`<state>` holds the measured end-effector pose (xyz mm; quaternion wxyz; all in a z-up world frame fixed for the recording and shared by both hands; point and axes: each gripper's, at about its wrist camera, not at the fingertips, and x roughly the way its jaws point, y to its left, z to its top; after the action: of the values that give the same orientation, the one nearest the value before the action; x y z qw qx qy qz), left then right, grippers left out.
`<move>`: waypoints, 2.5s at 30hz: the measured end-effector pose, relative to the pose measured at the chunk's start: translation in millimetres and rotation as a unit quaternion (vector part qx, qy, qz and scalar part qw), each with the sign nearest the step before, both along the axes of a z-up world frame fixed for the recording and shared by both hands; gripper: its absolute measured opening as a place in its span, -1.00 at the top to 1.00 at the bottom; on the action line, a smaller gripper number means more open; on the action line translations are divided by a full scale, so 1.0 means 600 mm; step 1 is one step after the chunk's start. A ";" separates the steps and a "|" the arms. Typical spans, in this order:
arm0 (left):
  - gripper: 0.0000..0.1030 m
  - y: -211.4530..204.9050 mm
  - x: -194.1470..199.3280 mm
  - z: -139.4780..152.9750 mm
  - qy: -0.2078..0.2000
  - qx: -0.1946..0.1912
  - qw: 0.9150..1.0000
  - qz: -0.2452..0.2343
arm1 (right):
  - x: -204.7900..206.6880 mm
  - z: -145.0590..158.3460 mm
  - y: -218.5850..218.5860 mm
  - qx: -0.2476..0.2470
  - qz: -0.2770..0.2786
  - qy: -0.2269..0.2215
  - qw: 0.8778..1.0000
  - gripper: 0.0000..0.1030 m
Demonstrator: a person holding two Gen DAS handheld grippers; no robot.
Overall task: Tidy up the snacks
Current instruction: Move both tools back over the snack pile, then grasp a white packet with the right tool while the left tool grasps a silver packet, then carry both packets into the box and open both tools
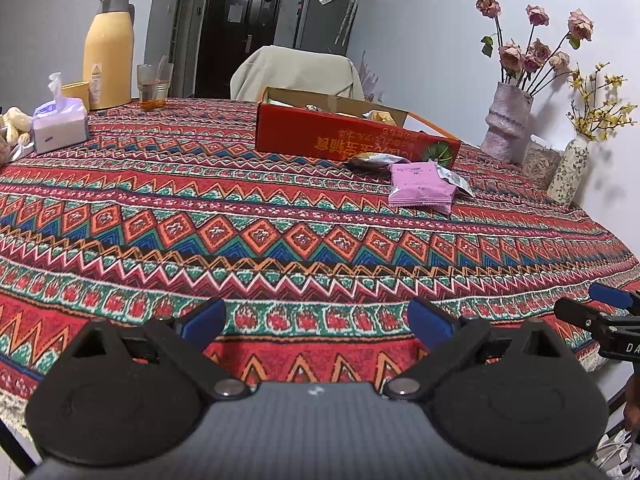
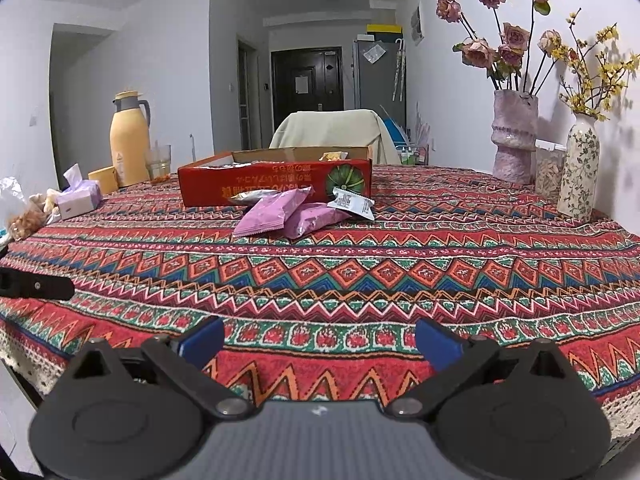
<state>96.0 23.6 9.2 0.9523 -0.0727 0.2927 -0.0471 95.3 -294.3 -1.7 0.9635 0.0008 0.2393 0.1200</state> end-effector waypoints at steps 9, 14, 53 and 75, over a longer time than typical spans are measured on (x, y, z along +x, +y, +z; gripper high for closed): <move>-0.93 -0.016 0.075 0.005 0.006 0.014 1.000 -0.025 | 0.068 0.004 0.005 -0.006 0.007 0.007 1.000 -0.98; -0.91 -0.026 0.151 0.023 -0.006 0.043 0.998 -0.050 | 0.135 0.023 -0.001 -0.004 0.008 -0.006 1.000 -0.94; 0.74 -0.084 0.373 0.034 -0.001 0.132 0.969 -0.207 | 0.415 0.040 -0.021 0.066 0.045 0.060 0.995 0.21; 0.74 -0.004 0.066 0.051 0.006 0.029 0.994 -0.109 | 0.077 0.056 0.006 0.040 0.066 0.026 0.997 0.21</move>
<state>135.7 21.0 40.0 0.9414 -0.0135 0.3057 -0.1416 141.5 -290.7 32.0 0.9460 0.0269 0.2592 0.1931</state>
